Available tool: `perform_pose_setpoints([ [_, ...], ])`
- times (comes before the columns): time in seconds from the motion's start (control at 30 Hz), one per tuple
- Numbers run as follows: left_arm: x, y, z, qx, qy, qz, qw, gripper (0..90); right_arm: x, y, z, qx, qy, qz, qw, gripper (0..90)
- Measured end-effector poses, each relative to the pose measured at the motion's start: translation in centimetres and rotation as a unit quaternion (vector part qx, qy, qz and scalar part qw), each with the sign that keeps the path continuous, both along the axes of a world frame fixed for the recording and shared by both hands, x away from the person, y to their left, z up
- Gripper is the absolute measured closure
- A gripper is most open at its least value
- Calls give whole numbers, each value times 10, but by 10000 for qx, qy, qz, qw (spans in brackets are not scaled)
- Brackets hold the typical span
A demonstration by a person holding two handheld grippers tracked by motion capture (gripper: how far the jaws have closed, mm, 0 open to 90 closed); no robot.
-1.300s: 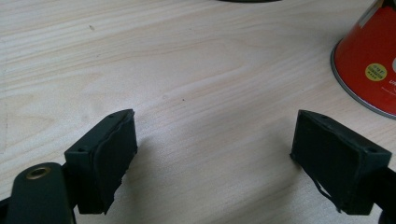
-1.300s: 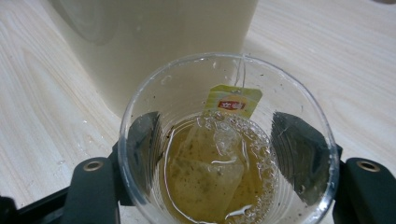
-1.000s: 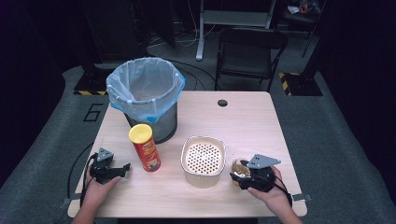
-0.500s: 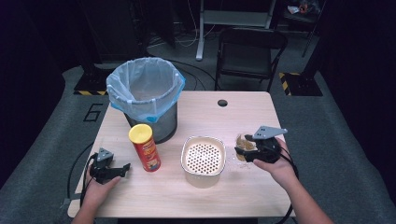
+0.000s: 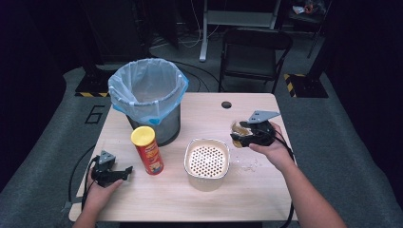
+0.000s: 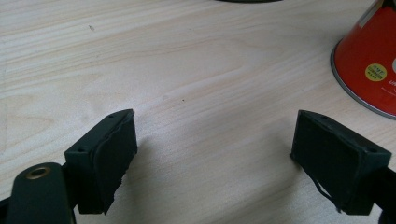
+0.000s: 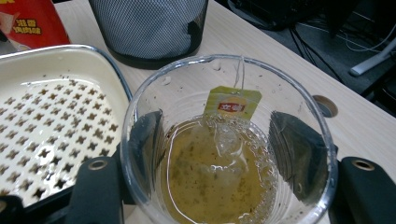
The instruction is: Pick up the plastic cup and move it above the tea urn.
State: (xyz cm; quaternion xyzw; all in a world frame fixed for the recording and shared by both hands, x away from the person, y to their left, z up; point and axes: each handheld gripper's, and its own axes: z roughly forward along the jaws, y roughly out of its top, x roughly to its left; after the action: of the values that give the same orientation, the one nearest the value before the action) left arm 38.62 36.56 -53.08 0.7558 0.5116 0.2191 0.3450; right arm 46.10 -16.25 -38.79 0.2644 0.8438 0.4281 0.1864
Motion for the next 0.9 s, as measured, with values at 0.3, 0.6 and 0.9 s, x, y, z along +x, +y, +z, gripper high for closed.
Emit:
perform_pose_setpoints([
  [0.3,0,0,0,0,-6,3,10000,138,23,24,-6,190,-72,278,9994,356],
  [0.6,0,0,0,10,-1,-9,10000,139,41,44,-4,62,-269,710,9971,357],
  [0.9,1,0,0,20,-36,-13,10000,138,47,50,-5,103,-235,728,9970,358],
])
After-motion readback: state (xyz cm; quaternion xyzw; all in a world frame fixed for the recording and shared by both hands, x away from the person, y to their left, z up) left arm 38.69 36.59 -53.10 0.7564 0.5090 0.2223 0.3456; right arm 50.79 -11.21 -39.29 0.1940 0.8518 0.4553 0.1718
